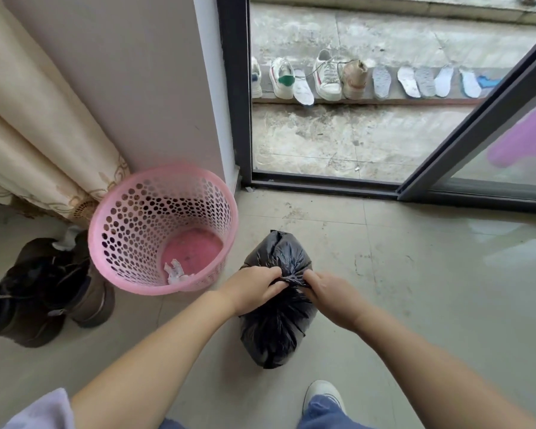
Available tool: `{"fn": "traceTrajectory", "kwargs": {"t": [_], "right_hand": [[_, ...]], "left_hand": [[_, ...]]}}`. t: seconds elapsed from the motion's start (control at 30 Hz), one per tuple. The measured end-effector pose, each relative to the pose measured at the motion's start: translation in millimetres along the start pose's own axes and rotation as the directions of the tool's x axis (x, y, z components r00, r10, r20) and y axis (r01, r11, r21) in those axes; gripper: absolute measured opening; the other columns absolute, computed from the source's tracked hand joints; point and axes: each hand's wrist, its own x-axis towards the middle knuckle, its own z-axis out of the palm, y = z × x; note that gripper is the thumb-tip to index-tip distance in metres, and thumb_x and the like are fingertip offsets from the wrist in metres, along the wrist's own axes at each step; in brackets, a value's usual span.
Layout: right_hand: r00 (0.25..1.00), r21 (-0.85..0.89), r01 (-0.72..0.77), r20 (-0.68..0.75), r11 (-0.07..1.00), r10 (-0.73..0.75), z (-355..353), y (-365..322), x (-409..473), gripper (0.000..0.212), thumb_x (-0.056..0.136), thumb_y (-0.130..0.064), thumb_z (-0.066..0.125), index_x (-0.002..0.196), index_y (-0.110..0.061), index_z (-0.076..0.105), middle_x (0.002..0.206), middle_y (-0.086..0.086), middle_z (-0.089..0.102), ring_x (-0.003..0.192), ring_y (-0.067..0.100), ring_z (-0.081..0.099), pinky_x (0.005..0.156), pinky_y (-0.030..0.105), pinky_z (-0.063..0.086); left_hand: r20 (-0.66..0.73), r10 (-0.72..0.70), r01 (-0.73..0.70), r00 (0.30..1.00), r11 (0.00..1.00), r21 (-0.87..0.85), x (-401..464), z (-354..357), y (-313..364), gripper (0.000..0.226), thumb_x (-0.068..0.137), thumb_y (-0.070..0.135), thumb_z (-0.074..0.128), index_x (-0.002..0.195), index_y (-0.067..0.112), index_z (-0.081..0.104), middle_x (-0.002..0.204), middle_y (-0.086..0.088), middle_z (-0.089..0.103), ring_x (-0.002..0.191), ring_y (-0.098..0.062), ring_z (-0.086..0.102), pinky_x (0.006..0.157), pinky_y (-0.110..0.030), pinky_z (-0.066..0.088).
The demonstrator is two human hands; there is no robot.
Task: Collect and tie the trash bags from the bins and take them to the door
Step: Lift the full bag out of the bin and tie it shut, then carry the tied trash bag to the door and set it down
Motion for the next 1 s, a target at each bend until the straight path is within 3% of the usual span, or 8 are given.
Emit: {"fn": "traceTrajectory", "kwargs": {"t": [0.27, 0.4, 0.5, 0.6, 0.87, 1.0], "right_hand": [[0.999, -0.023, -0.01, 0.03, 1.0, 0.01, -165.0, -44.9, -58.7, 0.028, 0.1, -0.032, 0.036, 0.101, -0.007, 0.047, 0.104, 0.011, 0.062, 0.096, 0.033, 0.057, 0.072, 0.037, 0.037], [1.0, -0.05, -0.007, 0.022, 0.999, 0.008, -248.7, -77.6, -94.8, 0.029, 0.101, -0.032, 0.034, 0.102, -0.007, 0.048, 0.106, 0.011, 0.062, 0.096, 0.031, 0.057, 0.067, 0.032, 0.028], [1.0, -0.048, -0.021, 0.009, 0.999, 0.021, -307.4, -104.3, -122.0, 0.028, 0.101, -0.031, 0.036, 0.103, -0.006, 0.048, 0.108, 0.012, 0.063, 0.098, 0.034, 0.057, 0.071, 0.038, 0.035], [0.998, -0.066, -0.055, -0.023, 0.996, 0.053, -351.8, -126.0, -151.2, 0.028, 0.1, -0.033, 0.035, 0.102, -0.007, 0.048, 0.107, 0.011, 0.063, 0.096, 0.034, 0.058, 0.068, 0.037, 0.033], [0.958, 0.036, -0.241, -0.15, 0.97, 0.244, -391.5, -183.8, -247.5, 0.032, 0.099, -0.034, 0.039, 0.112, -0.008, 0.051, 0.111, 0.011, 0.064, 0.101, 0.034, 0.059, 0.079, 0.043, 0.046], [0.907, 0.118, -0.356, -0.196, 0.927, 0.374, -384.1, -218.1, -323.9, 0.031, 0.098, -0.034, 0.039, 0.11, -0.009, 0.051, 0.11, 0.011, 0.065, 0.101, 0.033, 0.059, 0.08, 0.045, 0.047]], "left_hand": [[0.056, -0.017, 0.024, 0.998, 0.991, -0.131, -47.6, -139.8, 97.8, 0.026, 0.099, 0.036, 0.039, 0.087, 0.013, 0.044, 0.096, -0.011, 0.062, 0.092, -0.03, 0.057, 0.075, -0.038, 0.039], [0.095, 0.002, 0.009, 0.995, 0.994, -0.109, -77.3, -218.2, 147.0, 0.025, 0.099, 0.037, 0.037, 0.083, 0.017, 0.037, 0.095, -0.01, 0.061, 0.091, -0.031, 0.057, 0.071, -0.037, 0.039], [0.094, 0.012, -0.007, 0.995, 0.998, -0.062, -100.8, -272.8, 183.5, 0.025, 0.099, 0.037, 0.037, 0.087, 0.016, 0.042, 0.098, -0.011, 0.061, 0.093, -0.031, 0.057, 0.069, -0.035, 0.034], [0.081, 0.042, -0.039, 0.996, 0.998, -0.046, -122.3, -320.4, 216.7, 0.025, 0.099, 0.036, 0.037, 0.087, 0.015, 0.044, 0.097, -0.011, 0.062, 0.093, -0.031, 0.057, 0.073, -0.037, 0.038], [0.077, 0.205, -0.209, 0.976, 0.977, 0.045, -177.9, -368.5, 278.5, 0.028, 0.098, 0.036, 0.04, 0.091, 0.011, 0.051, 0.095, -0.009, 0.064, 0.09, -0.027, 0.059, 0.076, -0.039, 0.043], [0.161, 0.297, -0.315, 0.941, 0.943, 0.103, -217.9, -366.7, 324.7, 0.027, 0.098, 0.034, 0.04, 0.096, 0.01, 0.053, 0.1, -0.008, 0.063, 0.093, -0.026, 0.058, 0.076, -0.035, 0.04]]}}
